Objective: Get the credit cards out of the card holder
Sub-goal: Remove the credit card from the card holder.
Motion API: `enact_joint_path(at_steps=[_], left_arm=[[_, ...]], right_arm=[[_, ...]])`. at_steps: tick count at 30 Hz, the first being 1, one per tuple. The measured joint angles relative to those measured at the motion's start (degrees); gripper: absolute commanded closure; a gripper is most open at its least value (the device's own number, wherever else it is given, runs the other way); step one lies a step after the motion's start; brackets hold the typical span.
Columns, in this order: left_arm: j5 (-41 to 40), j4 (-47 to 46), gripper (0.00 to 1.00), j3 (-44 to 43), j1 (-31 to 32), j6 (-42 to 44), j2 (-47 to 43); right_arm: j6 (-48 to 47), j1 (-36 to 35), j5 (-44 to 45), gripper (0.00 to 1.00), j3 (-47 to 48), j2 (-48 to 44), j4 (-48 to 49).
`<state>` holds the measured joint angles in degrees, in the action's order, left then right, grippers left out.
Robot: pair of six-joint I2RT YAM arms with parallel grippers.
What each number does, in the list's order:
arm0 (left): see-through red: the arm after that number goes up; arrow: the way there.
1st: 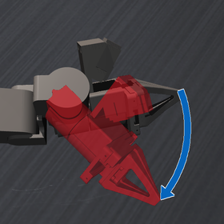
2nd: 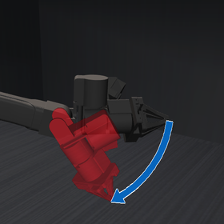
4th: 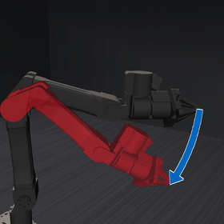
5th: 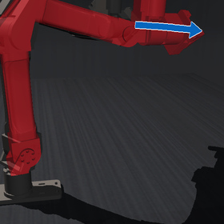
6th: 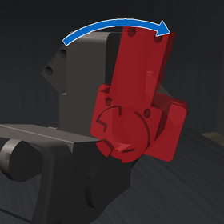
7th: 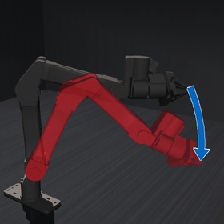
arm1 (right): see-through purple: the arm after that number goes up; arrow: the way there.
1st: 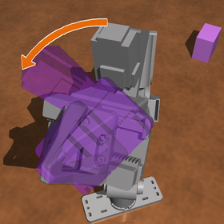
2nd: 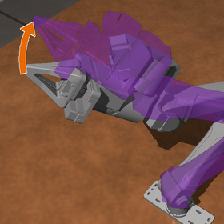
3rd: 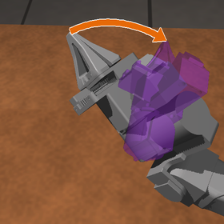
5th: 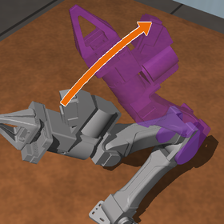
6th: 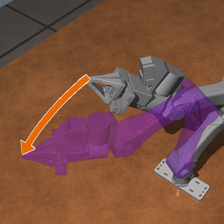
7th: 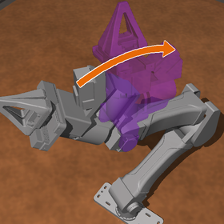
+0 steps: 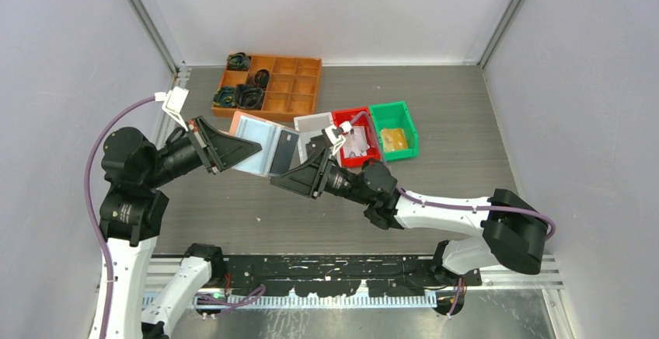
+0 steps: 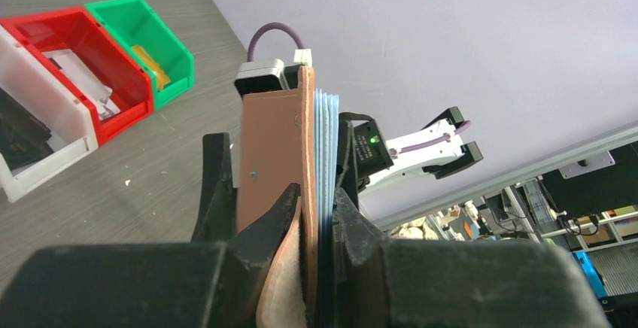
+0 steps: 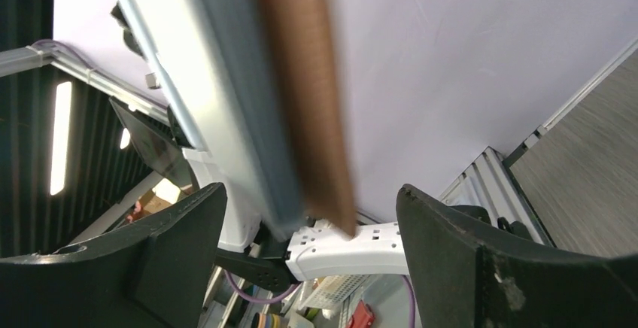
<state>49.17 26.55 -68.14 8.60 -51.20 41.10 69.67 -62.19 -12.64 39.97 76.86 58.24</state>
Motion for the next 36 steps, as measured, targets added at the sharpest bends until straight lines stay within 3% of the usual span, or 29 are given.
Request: enact_joint_path(at_steps=[6, 13, 16, 18, 19, 21, 23, 25, 26, 31, 36], left_arm=[[0.3, -0.2, 1.0, -2.2, 0.0, -0.9, 0.0], [0.6, -0.2, 1.0, -2.3, 0.0, -1.2, 0.0], [0.9, -0.1, 1.0, -2.3, 0.0, -1.1, 0.0], [1.0, -0.2, 1.0, -2.3, 0.0, -0.9, 0.0], [1.1, -0.1, 0.96, -2.3, 0.0, -0.7, -0.1], [1.4, -0.1, 0.74, -2.0, 0.0, 0.6, -0.3], [1.3, 0.4, 0.42, -1.4, 0.0, 2.9, -0.5], [1.4, 2.1, 0.08, -0.9, -0.1, 7.0, -0.7], [1.3, 3.3, 0.01, -0.9, -0.1, 9.5, -0.7], [0.1, 11.7, 0.01, -0.9, -0.1, 24.4, -0.9], [2.6, 16.7, 0.01, -1.4, -0.1, 36.0, -0.8]], right_arm=[[-2.4, -0.1, 3.3, 0.13, -0.2, -1.8, -3.0], [-1.9, 0.1, 2.6, 0.19, 0.2, -1.2, 2.7], [-1.5, 0.1, 0.7, 0.32, 1.5, -0.7, 5.3], [-1.2, 0.1, -0.1, 0.51, 2.0, -0.7, 6.4], [-0.8, 0.1, -0.5, 0.63, 2.3, -0.7, 6.6], [-0.5, 0.1, -1.0, 0.91, 2.7, -0.8, 6.2], [-1.0, 0.1, -1.5, 0.99, 3.0, -1.3, 3.9], [-2.5, 0.2, -1.8, 0.99, 3.8, -3.4, -3.9], [-4.1, 0.2, -2.1, 0.99, 4.7, -4.3, -8.4], [-18.1, 0.5, -5.9, 0.99, 20.2, -6.9, -46.0], [-32.0, 0.3, -12.5, 0.99, 34.9, -4.2, -72.3]])
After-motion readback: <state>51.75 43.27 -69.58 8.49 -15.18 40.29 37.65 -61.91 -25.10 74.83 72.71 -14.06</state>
